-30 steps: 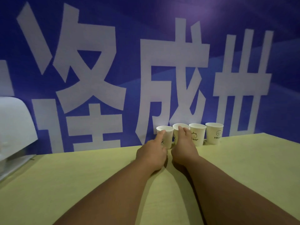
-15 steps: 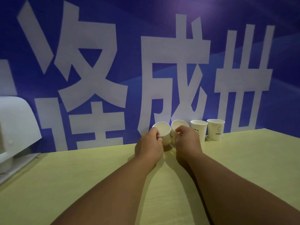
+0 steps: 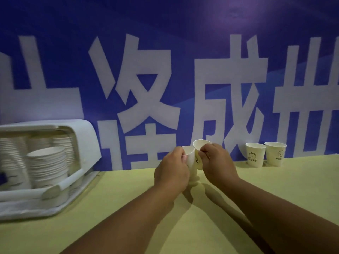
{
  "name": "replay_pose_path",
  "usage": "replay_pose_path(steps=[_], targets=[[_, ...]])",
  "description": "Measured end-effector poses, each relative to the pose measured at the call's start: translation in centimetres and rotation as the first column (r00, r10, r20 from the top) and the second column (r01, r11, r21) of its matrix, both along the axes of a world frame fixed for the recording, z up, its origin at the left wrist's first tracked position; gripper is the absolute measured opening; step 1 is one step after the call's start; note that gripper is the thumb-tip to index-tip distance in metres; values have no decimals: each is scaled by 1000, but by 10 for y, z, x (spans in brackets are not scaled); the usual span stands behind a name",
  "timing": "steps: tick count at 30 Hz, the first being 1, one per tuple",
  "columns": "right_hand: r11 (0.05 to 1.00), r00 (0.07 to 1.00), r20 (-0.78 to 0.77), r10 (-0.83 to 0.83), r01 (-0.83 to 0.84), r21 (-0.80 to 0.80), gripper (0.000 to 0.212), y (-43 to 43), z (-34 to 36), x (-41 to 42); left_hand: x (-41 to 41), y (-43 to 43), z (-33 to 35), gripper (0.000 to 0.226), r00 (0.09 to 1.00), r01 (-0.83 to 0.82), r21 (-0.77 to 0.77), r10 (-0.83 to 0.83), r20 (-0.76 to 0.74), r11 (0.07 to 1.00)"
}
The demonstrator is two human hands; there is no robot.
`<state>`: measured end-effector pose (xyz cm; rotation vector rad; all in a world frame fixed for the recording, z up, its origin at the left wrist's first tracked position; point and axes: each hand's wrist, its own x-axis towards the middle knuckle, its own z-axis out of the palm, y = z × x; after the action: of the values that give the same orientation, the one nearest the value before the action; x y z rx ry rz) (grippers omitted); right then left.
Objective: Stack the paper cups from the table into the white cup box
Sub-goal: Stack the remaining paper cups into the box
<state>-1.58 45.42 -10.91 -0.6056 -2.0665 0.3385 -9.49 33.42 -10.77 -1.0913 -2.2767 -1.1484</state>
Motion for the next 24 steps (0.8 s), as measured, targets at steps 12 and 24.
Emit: replay_pose_path(steps=[12,24], targets=[[969,968,-55,245,-246,-12,5,-121,30,-62,-67,-147,26,13,985,-142,10,142,-94,990],[908,866,-320,383,-418,-44,4,-214,64,-127,-110,-255,32,16,942,-177,309,252,-222,934]])
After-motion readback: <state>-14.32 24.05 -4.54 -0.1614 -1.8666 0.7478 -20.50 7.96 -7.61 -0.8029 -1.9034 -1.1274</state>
